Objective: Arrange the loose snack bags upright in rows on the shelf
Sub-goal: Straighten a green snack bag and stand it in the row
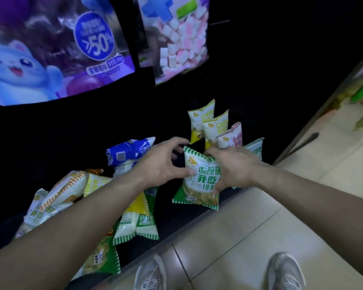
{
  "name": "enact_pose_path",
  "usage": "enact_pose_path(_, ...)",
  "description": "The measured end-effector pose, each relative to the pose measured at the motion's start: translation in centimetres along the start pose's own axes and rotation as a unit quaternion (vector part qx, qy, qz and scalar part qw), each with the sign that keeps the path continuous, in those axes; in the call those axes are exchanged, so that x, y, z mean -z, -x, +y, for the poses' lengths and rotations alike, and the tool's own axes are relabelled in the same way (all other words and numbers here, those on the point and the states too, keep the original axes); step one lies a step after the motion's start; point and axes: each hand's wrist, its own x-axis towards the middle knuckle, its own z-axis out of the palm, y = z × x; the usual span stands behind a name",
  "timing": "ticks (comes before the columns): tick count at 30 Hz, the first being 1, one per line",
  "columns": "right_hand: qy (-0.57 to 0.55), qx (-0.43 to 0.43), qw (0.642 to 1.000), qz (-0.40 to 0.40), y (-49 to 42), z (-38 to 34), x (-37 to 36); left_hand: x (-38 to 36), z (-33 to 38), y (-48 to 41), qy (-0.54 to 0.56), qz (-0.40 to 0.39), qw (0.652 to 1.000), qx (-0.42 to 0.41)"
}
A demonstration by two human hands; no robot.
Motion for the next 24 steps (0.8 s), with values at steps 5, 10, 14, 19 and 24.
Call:
enact_pose_path(5, 0.015, 0.032, 0.999, 0.034, 0.5, 0.4, -1.3, -1.4, 1.3, -1.2, -0.077, -0.022, 0.997, -0.011)
enact_pose_path(10, -0.019, 0.018, 0.996, 0.085, -0.9, 1.9, -2.5, -2.3, 0.1, -3.5, -0.134, -0.014, 0.991, 0.014)
enact_pose_path(14, -0.158, -0.062, 0.977, 0.132, -2.8, 3.6, -3.9, -2.1, -2.6, -6.2, -0.134, 0.067, 0.987, 0.064)
enact_pose_path(19, -0.154, -0.116, 0.978, 0.074, -5.0, 5.4, -5.5, -1.7, -6.2, -10.7, -0.117, 0.147, 0.975, 0.118)
enact_pose_path(24, -0.150, -0.122, 0.981, 0.026, -5.6, 5.4, -8.1, -2.6, -9.3, -15.1, -0.083, 0.186, 0.966, 0.160)
